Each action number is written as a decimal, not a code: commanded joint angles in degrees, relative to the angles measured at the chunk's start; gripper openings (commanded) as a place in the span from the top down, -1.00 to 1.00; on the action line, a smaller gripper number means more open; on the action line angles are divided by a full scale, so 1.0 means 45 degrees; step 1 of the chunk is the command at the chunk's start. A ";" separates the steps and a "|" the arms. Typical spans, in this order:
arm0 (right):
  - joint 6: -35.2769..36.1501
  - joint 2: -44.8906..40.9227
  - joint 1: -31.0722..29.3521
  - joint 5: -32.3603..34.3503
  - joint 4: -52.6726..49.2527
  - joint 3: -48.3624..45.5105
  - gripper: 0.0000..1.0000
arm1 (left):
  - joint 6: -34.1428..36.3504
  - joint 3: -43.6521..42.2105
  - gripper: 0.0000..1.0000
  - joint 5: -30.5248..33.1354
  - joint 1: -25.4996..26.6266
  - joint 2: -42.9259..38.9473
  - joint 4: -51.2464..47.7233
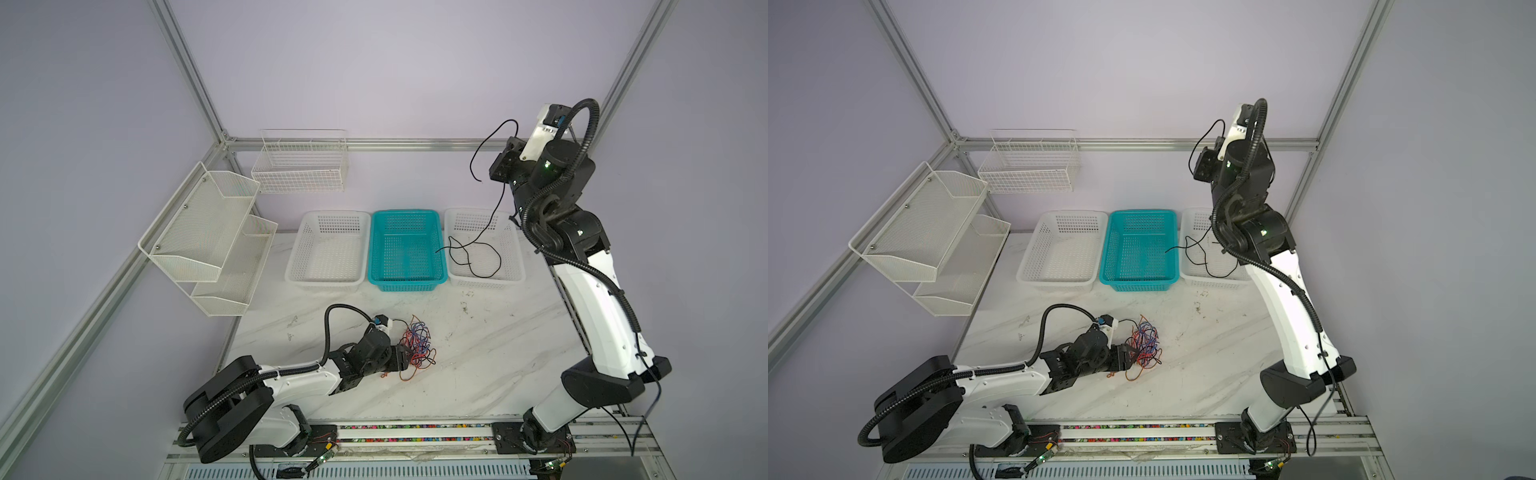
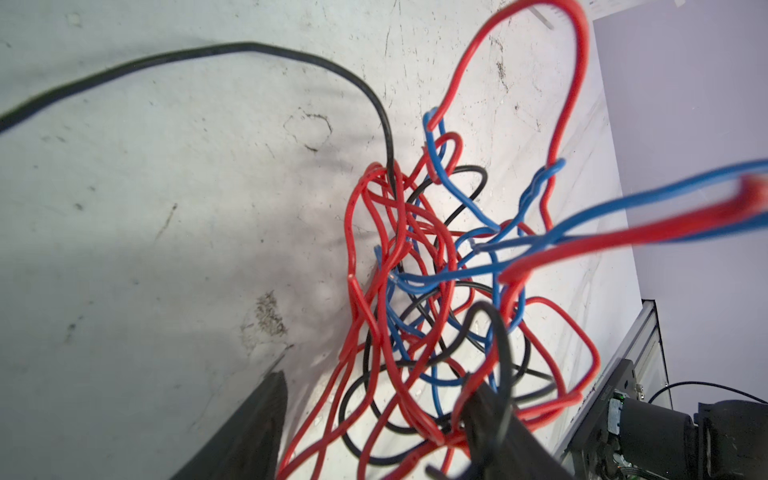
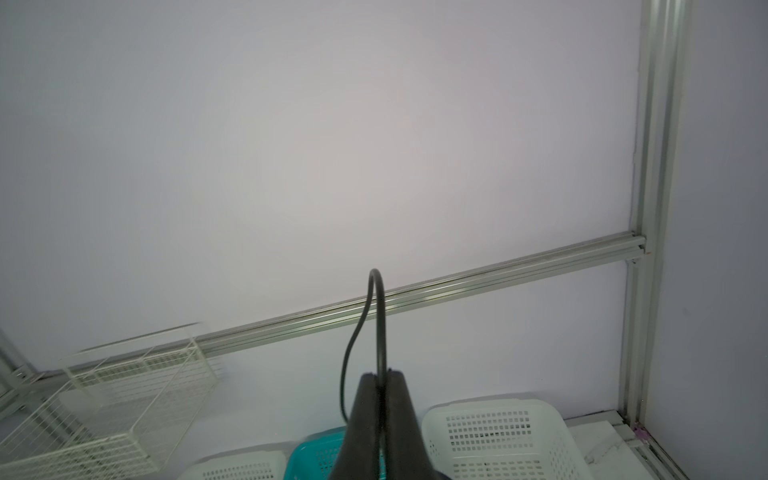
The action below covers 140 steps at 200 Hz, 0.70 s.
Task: Untangle the cables
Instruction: 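Pull the black wire up and out of the pile with the right gripper, then lower the black wire into the far white basket and release it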
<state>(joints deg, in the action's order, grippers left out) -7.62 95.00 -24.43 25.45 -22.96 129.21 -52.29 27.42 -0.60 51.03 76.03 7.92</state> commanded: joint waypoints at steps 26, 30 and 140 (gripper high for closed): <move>-0.0785 0.1731 0.1403 0.0615 0.1083 0.0389 1.00 | 0.0183 -0.0022 -0.36 0.0160 -0.0045 -0.0741 -0.0269; -0.0724 0.1815 0.1407 0.0758 0.1185 0.0316 1.00 | 0.0192 -0.0042 -0.37 0.0189 -0.0048 -0.0805 -0.0290; -0.2712 0.1980 0.2217 0.0281 0.3293 -0.6072 1.00 | 0.0078 -0.0061 -0.38 0.0293 -0.0047 -0.0756 -0.0307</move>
<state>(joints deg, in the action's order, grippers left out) -15.18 105.62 -14.61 27.27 -11.92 106.67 -52.34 27.42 0.43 51.03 72.53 5.45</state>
